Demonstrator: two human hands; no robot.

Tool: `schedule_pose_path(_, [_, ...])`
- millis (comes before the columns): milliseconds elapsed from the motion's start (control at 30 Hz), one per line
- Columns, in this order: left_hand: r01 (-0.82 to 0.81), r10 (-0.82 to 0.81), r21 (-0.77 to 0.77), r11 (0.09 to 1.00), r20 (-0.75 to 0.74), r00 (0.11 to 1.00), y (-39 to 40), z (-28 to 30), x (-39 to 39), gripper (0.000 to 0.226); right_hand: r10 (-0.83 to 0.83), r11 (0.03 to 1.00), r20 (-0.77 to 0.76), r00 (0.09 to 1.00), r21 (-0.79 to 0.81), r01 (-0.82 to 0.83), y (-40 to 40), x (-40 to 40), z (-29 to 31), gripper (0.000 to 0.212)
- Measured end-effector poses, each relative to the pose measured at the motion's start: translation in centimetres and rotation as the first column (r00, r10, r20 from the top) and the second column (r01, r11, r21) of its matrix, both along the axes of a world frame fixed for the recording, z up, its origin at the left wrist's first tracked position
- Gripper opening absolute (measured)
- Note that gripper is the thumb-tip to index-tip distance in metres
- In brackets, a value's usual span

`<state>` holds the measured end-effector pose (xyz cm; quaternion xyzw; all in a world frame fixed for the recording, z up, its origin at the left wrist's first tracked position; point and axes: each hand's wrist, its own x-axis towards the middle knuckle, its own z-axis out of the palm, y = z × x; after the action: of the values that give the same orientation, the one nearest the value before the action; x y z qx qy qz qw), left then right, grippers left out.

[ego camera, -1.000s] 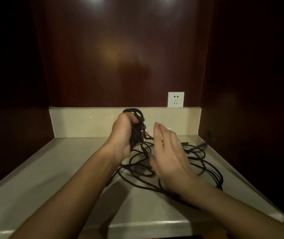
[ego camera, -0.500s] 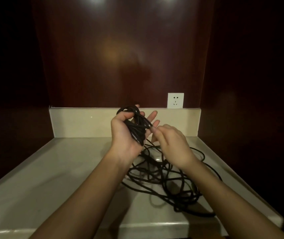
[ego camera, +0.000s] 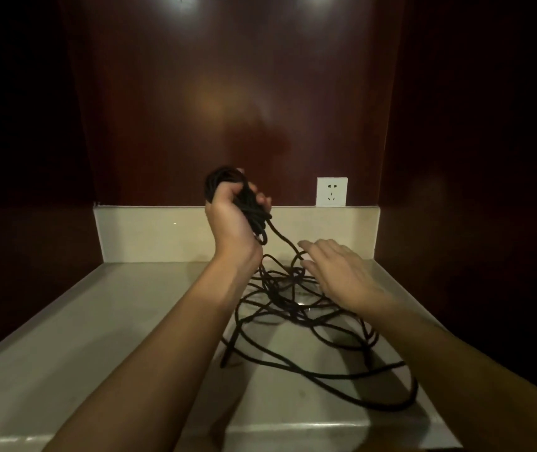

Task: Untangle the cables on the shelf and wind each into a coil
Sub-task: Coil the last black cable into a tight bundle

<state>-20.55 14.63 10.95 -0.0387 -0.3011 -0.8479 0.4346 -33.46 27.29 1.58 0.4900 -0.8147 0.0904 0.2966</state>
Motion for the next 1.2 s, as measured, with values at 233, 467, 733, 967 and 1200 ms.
schedule_pose_path(233, [-0.015,0.015,0.12,0.993,-0.002,1.0,-2.6,0.0,1.2,0.016,0.188,0.978,0.727,0.66,-0.199,-0.06,3.0,-4.0,1.2,0.025])
schedule_pose_path(467, [0.012,-0.007,0.083,0.996,-0.054,0.998,-2.2,0.3,1.8,0.018,-0.227,0.973,0.836,0.499,0.214,0.084,2.7,-2.9,2.3,0.039])
schedule_pose_path(733, [0.1,-0.099,-0.018,0.995,0.018,0.995,-0.5,-0.8,1.7,0.019,0.445,0.611,0.335,0.83,-0.792,-0.008,-2.0,6.4,5.0,0.033])
schedule_pose_path(967, [0.167,-0.171,-0.04,0.985,-0.119,0.978,-0.8,2.8,3.7,0.021,0.332,0.926,0.531,0.78,-0.343,-0.16,-2.4,4.0,-1.0,0.074])
schedule_pose_path(1200, [0.139,-0.126,0.043,0.989,-0.234,0.964,-2.5,2.5,4.8,0.02,0.324,0.933,0.904,0.28,-0.354,0.065,1.1,1.8,-0.6,0.106])
